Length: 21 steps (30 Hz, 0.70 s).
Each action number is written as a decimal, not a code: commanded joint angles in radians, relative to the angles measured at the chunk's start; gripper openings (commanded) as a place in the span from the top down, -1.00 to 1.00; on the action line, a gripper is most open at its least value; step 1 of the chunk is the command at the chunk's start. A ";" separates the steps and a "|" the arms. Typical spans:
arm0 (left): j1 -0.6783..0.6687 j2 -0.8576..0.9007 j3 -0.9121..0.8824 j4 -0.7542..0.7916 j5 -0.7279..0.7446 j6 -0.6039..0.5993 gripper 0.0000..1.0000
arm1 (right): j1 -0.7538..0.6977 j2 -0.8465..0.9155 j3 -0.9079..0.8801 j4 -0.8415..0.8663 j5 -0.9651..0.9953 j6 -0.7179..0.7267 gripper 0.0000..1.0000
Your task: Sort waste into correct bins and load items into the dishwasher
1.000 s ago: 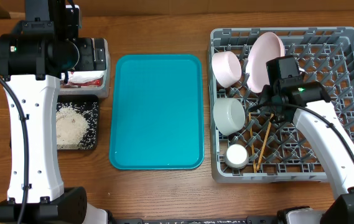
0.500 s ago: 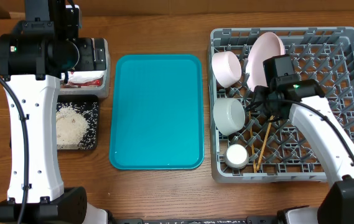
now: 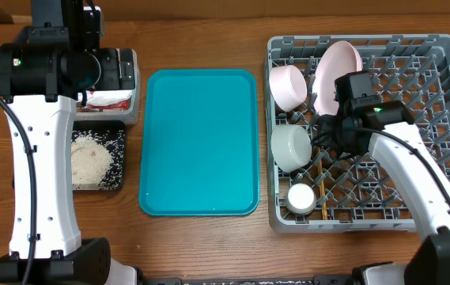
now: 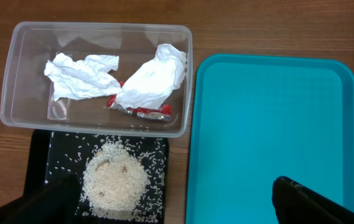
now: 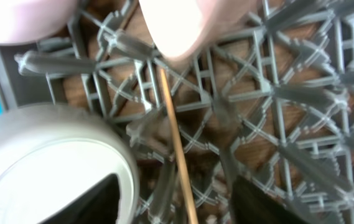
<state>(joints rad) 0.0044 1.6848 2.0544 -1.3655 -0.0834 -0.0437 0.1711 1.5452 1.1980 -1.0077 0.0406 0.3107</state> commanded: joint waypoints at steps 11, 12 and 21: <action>0.003 -0.010 0.016 0.001 -0.003 0.022 -1.00 | 0.043 -0.568 0.307 -0.231 -0.013 -0.027 -1.00; 0.003 -0.010 0.016 0.001 -0.003 0.022 -1.00 | 0.043 -0.598 0.307 -0.250 -0.004 -0.029 -1.00; -0.006 -0.010 0.016 0.001 -0.002 0.022 -1.00 | 0.043 -0.698 0.299 -0.331 0.188 -0.027 -1.00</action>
<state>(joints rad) 0.0032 1.6848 2.0544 -1.3655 -0.0834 -0.0437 0.2119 0.8486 1.4956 -1.3483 0.1261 0.2871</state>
